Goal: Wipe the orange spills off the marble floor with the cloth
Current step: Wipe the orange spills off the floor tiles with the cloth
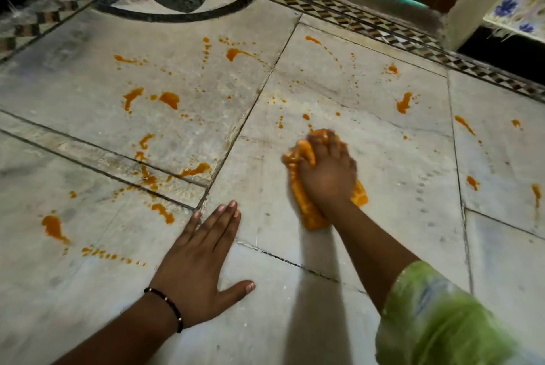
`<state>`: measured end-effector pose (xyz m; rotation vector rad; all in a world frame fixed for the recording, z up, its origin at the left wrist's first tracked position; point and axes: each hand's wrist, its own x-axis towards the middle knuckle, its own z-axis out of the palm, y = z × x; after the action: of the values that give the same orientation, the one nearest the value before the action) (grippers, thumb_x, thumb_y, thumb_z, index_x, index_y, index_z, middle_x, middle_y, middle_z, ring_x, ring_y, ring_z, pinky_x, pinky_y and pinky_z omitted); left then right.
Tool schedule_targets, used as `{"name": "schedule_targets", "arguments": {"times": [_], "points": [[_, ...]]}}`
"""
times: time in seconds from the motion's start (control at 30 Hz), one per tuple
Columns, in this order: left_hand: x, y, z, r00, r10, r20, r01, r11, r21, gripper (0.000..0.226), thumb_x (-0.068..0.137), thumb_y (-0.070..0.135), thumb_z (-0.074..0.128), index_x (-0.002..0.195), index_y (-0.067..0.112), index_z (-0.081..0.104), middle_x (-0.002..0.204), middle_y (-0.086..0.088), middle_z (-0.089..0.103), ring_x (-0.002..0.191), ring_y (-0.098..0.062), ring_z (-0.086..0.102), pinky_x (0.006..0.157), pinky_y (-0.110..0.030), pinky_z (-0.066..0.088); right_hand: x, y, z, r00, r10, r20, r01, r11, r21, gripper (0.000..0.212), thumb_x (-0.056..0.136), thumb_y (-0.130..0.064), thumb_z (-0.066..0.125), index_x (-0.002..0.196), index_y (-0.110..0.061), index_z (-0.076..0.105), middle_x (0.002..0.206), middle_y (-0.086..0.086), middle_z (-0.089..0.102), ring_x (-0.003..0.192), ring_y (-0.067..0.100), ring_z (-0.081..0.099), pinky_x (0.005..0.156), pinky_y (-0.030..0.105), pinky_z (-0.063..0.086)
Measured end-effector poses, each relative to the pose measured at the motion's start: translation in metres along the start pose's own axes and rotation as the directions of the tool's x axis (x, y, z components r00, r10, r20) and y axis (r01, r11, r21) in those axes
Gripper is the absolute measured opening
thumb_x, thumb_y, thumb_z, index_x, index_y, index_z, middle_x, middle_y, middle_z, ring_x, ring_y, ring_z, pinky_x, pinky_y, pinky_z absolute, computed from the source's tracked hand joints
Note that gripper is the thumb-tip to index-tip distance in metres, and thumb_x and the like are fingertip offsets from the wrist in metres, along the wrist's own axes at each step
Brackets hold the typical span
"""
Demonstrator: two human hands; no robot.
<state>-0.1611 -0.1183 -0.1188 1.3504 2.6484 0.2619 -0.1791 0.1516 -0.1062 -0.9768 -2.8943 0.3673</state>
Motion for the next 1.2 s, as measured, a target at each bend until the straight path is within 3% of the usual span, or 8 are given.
{"name": "schedule_targets", "arguments": {"times": [0.1, 0.2, 0.33, 0.47, 0.63, 0.8, 1.03, 1.2], "points": [[-0.001, -0.001, -0.001, 1.0, 0.011, -0.001, -0.011, 1.0, 0.008, 0.096, 0.083, 0.075, 0.034, 0.149, 0.008, 0.021, 0.158, -0.007, 0.016, 0.145, -0.02, 0.016, 0.112, -0.046, 0.017, -0.042, -0.017, 0.003, 0.932, -0.355, 0.067, 0.355, 0.935, 0.014, 0.067, 0.082, -0.059, 0.02, 0.146, -0.04, 0.029, 0.159, -0.004, 0.015, 0.144, 0.027, 0.018, 0.114, 0.045, 0.018], [-0.001, -0.001, -0.001, 1.0, 0.006, -0.003, -0.006, 1.0, -0.004, 0.096, 0.083, 0.076, 0.034, 0.15, 0.009, 0.019, 0.158, -0.006, 0.015, 0.145, -0.019, 0.015, 0.113, -0.045, 0.016, -0.091, 0.034, -0.013, 0.847, -0.528, 0.06, 0.522, 0.848, 0.093, 0.055, 0.089, -0.052, 0.035, 0.142, -0.041, 0.035, 0.155, -0.002, 0.03, 0.139, 0.021, 0.03, 0.112, 0.042, 0.023], [-0.001, 0.001, 0.0, 1.0, -0.009, 0.007, 0.009, 1.0, 0.003, 0.097, 0.082, 0.076, 0.035, 0.15, 0.008, 0.018, 0.159, -0.006, 0.013, 0.146, -0.019, 0.012, 0.114, -0.045, 0.014, -0.079, 0.12, -0.035, 0.969, -0.231, -0.089, 0.237, 0.969, 0.069, 0.055, 0.086, -0.049, 0.038, 0.135, -0.026, 0.049, 0.141, 0.012, 0.047, 0.127, 0.033, 0.043, 0.105, 0.042, 0.029], [-0.001, 0.002, 0.001, 1.0, -0.022, 0.02, 0.022, 1.0, 0.005, 0.098, 0.082, 0.076, 0.034, 0.15, 0.008, 0.016, 0.159, -0.007, 0.012, 0.146, -0.019, 0.01, 0.114, -0.047, 0.014, -0.001, 0.099, -0.025, 0.983, -0.029, -0.181, 0.034, 0.999, 0.027, 0.064, 0.081, -0.051, 0.033, 0.134, -0.019, 0.051, 0.14, 0.015, 0.046, 0.124, 0.037, 0.044, 0.104, 0.045, 0.034], [0.0, -0.001, 0.0, 0.999, -0.005, 0.037, 0.003, 0.999, 0.032, 0.096, 0.083, 0.075, 0.028, 0.15, 0.007, 0.018, 0.159, -0.008, 0.013, 0.146, -0.02, 0.011, 0.115, -0.048, 0.015, 0.035, 0.021, -0.001, 0.971, -0.226, -0.078, 0.228, 0.974, 0.017, 0.065, 0.079, -0.05, 0.032, 0.134, -0.022, 0.052, 0.144, 0.014, 0.043, 0.13, 0.036, 0.04, 0.11, 0.043, 0.029], [0.0, 0.0, 0.001, 0.999, -0.002, 0.049, 0.001, 1.0, 0.029, 0.097, 0.083, 0.076, 0.028, 0.15, 0.008, 0.015, 0.159, -0.008, 0.011, 0.146, -0.02, 0.01, 0.116, -0.047, 0.013, -0.054, 0.045, -0.004, 0.774, -0.632, 0.04, 0.625, 0.773, 0.11, 0.05, 0.091, -0.04, 0.043, 0.137, -0.022, 0.05, 0.149, 0.009, 0.039, 0.134, 0.03, 0.039, 0.11, 0.044, 0.03], [0.001, 0.002, 0.001, 0.998, -0.026, 0.054, 0.024, 0.999, 0.039, 0.099, 0.082, 0.077, 0.027, 0.151, 0.008, 0.013, 0.16, -0.007, 0.007, 0.147, -0.019, 0.005, 0.117, -0.048, 0.01, 0.012, 0.07, -0.012, 0.979, -0.168, -0.113, 0.175, 0.983, 0.056, 0.064, 0.088, -0.05, 0.032, 0.141, -0.015, 0.044, 0.15, 0.015, 0.035, 0.136, 0.035, 0.034, 0.113, 0.044, 0.025], [0.001, 0.001, 0.001, 0.998, -0.021, 0.063, 0.017, 0.998, 0.065, 0.098, 0.082, 0.077, 0.026, 0.151, 0.008, 0.012, 0.16, -0.007, 0.007, 0.147, -0.019, 0.005, 0.117, -0.048, 0.011, 0.027, -0.027, 0.018, 0.937, -0.348, -0.024, 0.349, 0.937, 0.026, 0.063, 0.085, -0.047, 0.031, 0.14, -0.02, 0.044, 0.151, 0.011, 0.035, 0.135, 0.035, 0.035, 0.112, 0.043, 0.025]]}}
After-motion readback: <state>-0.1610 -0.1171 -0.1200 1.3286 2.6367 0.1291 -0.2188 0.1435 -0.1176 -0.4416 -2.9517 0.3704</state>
